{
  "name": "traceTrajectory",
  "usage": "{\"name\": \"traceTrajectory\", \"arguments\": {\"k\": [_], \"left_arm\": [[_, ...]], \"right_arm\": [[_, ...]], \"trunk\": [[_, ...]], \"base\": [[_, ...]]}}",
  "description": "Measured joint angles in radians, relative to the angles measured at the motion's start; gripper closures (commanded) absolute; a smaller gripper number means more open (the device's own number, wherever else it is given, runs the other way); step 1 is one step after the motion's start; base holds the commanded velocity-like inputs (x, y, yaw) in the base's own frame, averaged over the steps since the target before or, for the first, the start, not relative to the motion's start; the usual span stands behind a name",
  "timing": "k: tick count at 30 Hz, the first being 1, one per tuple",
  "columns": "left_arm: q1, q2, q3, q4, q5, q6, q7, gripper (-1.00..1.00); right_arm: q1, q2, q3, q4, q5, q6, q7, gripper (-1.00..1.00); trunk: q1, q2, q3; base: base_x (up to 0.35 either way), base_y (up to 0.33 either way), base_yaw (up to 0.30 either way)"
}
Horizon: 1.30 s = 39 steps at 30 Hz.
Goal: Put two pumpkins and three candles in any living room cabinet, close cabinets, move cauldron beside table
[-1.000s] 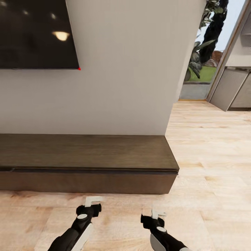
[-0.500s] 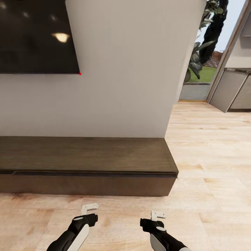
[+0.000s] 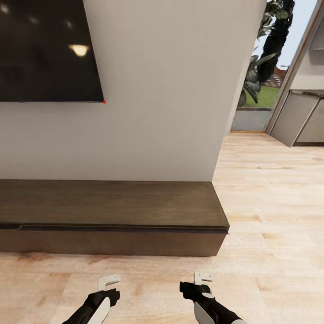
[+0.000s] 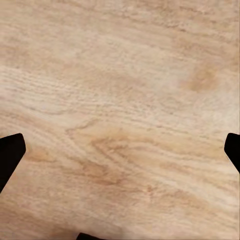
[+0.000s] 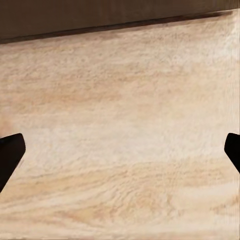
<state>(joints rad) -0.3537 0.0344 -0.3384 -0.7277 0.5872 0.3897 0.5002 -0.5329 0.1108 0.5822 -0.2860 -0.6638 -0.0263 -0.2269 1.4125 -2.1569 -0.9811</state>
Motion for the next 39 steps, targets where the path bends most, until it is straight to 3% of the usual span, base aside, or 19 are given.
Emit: {"name": "traceTrajectory", "arguments": {"k": [6,10,14,39], "left_arm": [[0.000,0.004,0.005,0.002,0.002,-0.018,0.000,-1.00],[0.000,0.005,0.048,0.001,0.014,-0.020,-0.001,-1.00],[0.000,0.006,0.065,0.001,0.018,-0.019,-0.002,-1.00],[0.000,0.005,0.072,0.001,0.038,-0.020,-0.002,-1.00]], "right_arm": [[0.000,0.000,-0.003,0.001,-0.002,-0.003,0.066,-1.00],[0.001,0.000,-0.003,0.003,-0.003,-0.004,0.075,-1.00],[0.000,0.002,-0.003,0.009,-0.004,-0.006,0.076,-1.00],[0.001,0.008,-0.001,0.016,-0.003,-0.011,0.073,-1.00]], "trunk": [[-0.023,0.042,0.019],[-0.038,0.070,0.030],[-0.054,0.098,0.040],[-0.150,0.273,0.100]], "base": [[0.000,0.000,0.026],[0.000,0.000,0.213],[0.000,0.000,0.260],[0.000,0.000,0.271]]}}
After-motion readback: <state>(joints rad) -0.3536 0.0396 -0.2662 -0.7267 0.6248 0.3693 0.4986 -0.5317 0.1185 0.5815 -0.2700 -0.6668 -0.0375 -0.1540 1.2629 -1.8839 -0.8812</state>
